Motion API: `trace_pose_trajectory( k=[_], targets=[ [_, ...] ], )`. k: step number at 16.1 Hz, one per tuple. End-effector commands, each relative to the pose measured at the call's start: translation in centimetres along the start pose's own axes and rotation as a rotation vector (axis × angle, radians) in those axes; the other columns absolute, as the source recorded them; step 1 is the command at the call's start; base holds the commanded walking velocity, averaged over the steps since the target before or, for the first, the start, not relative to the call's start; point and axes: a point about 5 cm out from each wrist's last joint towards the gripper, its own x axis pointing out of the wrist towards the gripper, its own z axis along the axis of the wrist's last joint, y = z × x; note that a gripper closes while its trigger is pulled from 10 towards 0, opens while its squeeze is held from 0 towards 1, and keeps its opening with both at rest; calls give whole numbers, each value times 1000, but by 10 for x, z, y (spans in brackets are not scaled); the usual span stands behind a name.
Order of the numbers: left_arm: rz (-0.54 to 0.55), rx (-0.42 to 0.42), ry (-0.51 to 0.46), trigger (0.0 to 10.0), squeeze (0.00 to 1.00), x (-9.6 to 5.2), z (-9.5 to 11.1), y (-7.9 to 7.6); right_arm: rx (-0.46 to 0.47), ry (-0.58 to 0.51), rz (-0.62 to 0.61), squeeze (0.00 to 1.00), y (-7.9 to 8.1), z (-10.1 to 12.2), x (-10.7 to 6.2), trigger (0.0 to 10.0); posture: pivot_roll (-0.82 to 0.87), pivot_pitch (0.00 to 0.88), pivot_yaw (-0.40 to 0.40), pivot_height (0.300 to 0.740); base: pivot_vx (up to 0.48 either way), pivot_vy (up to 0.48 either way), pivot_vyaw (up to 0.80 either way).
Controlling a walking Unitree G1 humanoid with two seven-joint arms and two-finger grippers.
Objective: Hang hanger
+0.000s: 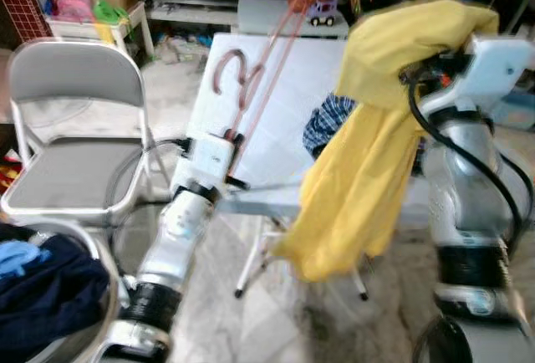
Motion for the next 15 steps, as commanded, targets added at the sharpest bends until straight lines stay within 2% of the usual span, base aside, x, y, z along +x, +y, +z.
trace_pose_trajectory(
  k=[1, 7, 10, 13, 15],
  targets=[
    [-16, -9, 10, 10000, 0, 1, 0, -8, -20, -44, -22, 0, -11, 9, 4, 10000, 119, 17, -98, 740, 322, 0, 0],
    [13, 1, 15, 10000, 0, -5, -1, -1, 39, -50, 34, 0, 12, 4, 15, 10000, 151, 29, -116, 740, 319, 0, 0],
    [25, 4, 22, 10000, 0, -5, -2, 0, 48, -82, 59, 0, 19, 9, 29, 10000, 161, 29, -120, 740, 316, 0, 0],
    [29, 8, 26, 10000, 0, -6, -2, 0, 37, -119, 48, 0, 16, 18, 42, 10000, 166, 29, -121, 740, 315, 0, 0],
    [36, -2, 25, 10000, 0, -6, -2, 0, 23, -172, 44, 0, 12, 34, 60, 10000, 167, 29, -122, 740, 276, 0, 0]
  ],
)
